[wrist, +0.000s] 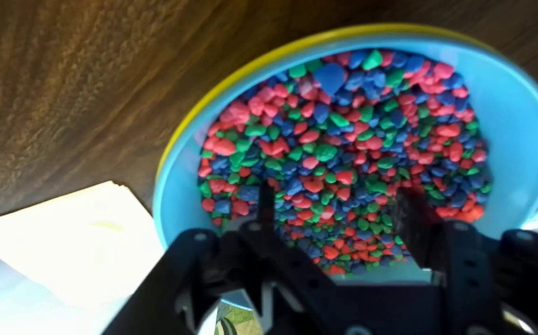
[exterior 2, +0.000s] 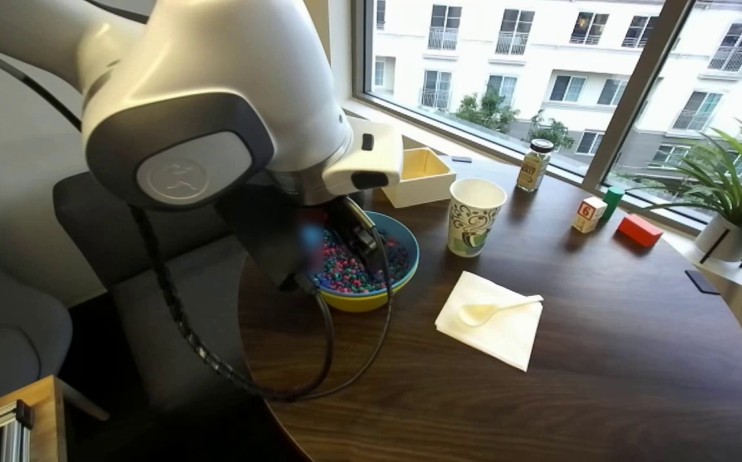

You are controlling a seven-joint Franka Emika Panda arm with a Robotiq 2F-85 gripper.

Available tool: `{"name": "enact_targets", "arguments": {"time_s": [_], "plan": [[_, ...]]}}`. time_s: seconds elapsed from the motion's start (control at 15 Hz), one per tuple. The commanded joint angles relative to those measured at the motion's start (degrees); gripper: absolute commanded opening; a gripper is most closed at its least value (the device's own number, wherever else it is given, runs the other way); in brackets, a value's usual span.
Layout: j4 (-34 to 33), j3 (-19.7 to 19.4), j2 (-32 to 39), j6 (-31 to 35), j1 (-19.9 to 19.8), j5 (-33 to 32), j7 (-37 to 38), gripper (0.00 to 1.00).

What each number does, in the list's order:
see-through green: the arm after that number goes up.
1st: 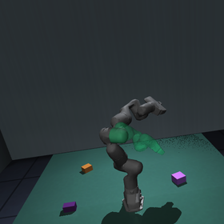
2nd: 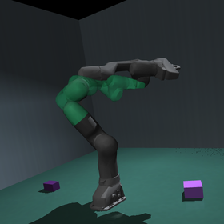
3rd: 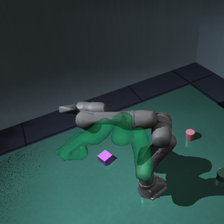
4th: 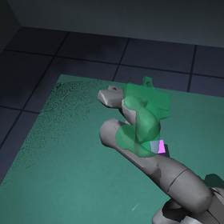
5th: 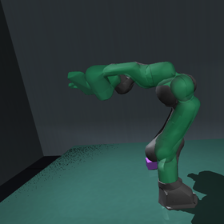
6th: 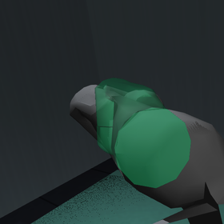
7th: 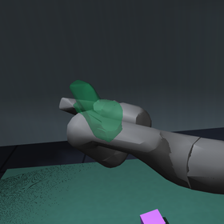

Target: Pick up some of the substance from the blue bowl and put it onto the white spoon to the right of the bowls

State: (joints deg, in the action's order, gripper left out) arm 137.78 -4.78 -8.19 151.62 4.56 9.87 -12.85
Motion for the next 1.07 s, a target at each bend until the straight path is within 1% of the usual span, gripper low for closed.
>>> {"name": "enact_targets", "arguments": {"time_s": [0.0, 0.07, 0.33, 0.53, 0.67, 1.0], "plan": [[-1.68, 0.62, 1.98, -0.65, -0.42, 2.09, -2.17, 0.37], [-1.9, 0.69, 2.24, -0.64, -0.51, 2.07, -2.29, 0.31], [-2.42, 0.91, 3.05, -0.6, -0.8, 1.88, -2.62, 0.01], [-2.53, 1.01, 3.33, -0.66, -0.98, 1.79, -2.76, 0.0], [-2.66, 1.14, 3.08, -0.8, -1.19, 0.99, -2.38, 0.01], [-3.92, 1.02, 0.18, -2.01, -1.97, -0.1, -1.52, 0.01]]}}
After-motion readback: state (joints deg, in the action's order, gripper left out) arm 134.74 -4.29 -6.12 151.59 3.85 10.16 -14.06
